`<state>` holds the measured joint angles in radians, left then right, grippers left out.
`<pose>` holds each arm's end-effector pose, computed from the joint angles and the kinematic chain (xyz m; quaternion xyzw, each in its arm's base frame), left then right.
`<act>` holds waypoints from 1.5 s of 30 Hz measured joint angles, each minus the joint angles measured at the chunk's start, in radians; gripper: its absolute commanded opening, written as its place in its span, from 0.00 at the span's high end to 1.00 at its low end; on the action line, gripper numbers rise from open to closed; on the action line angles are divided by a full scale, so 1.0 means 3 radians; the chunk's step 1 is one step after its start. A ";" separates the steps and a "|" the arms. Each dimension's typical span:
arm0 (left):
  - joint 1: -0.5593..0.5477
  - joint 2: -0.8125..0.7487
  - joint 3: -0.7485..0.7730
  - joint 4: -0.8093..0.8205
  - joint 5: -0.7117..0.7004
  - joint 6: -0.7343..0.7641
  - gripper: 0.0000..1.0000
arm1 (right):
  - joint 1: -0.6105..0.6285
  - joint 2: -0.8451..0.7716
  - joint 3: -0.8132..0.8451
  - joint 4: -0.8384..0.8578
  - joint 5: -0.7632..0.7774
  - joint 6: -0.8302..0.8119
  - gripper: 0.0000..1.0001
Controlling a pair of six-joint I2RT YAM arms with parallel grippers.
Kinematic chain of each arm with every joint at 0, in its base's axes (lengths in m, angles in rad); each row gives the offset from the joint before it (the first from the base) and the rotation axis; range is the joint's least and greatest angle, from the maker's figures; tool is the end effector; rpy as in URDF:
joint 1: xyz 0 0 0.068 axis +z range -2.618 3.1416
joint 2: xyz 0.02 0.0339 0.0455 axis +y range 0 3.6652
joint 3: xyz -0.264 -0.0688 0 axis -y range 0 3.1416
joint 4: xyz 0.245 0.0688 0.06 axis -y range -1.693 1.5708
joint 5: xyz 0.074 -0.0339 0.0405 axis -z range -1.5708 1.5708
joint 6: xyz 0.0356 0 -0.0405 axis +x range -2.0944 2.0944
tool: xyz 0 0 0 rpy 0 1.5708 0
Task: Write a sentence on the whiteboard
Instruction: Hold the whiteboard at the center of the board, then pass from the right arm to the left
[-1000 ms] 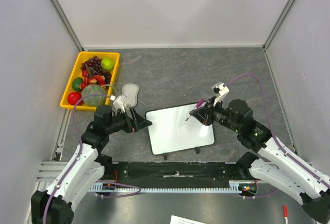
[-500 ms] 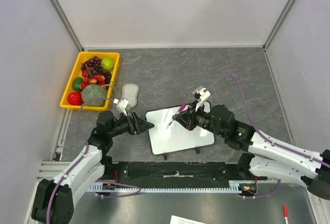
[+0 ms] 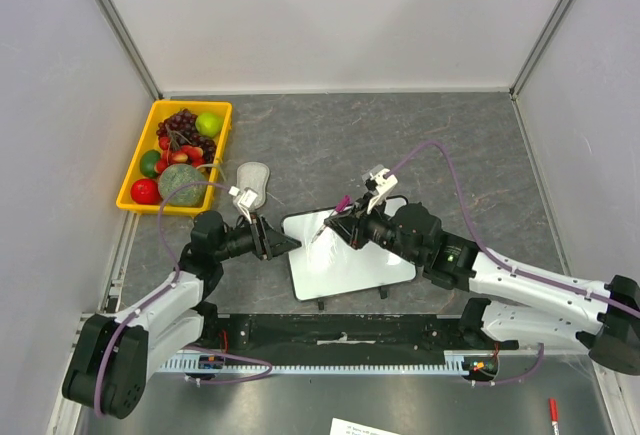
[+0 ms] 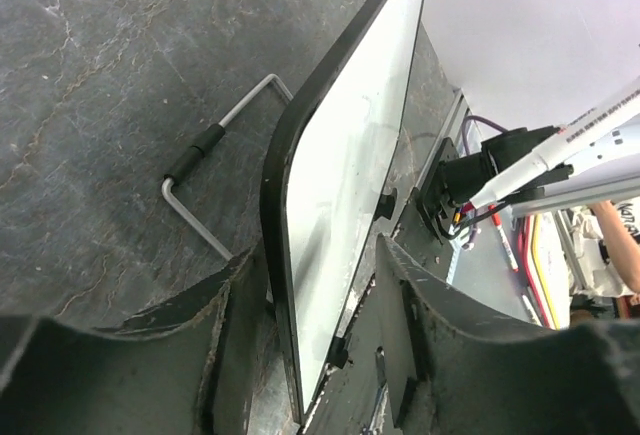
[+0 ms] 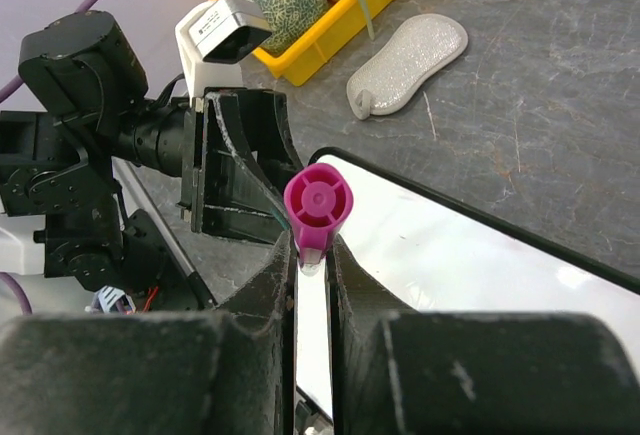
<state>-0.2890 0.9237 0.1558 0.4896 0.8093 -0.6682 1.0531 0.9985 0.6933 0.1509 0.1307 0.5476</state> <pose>0.1590 -0.0742 0.1700 0.0945 0.7654 -0.5339 0.3466 0.1212 0.2034 0.3022 -0.1484 0.7444 0.4313 0.4877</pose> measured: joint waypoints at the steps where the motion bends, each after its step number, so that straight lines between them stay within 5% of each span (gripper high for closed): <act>1: 0.0000 0.0006 -0.0001 0.0013 0.0018 0.0022 0.51 | 0.0006 0.0009 0.0000 0.0015 0.0019 -0.0011 1.00; 19: 0.0003 -0.0173 -0.0019 -0.0074 0.0198 0.0267 0.98 | 0.0057 0.0234 0.0005 0.0338 0.0266 -0.0120 1.00; 32: 0.0006 0.0163 -0.0010 0.0123 0.0251 0.0167 0.98 | 0.0192 0.0046 -0.0043 0.0519 0.0565 -0.0289 1.00; 34: 0.0006 0.0187 -0.0004 0.0139 0.0259 0.0159 0.90 | 0.0193 0.0047 -0.0053 0.0518 0.0610 -0.0308 1.00; 41: 0.0004 -0.0139 -0.0003 -0.0219 -0.0047 0.0266 0.35 | 0.0202 0.0015 -0.0053 0.0459 0.0668 -0.0317 1.00; 45: 0.0005 -0.0725 -0.0003 -0.0632 -0.0366 0.0285 0.28 | 0.0202 -0.0042 -0.0055 0.0376 0.0679 -0.0308 1.00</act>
<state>-0.2874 0.7063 0.1551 0.3000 0.6994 -0.5827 1.1137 0.9859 0.6769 0.2638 0.3344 0.4553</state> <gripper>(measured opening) 0.701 0.172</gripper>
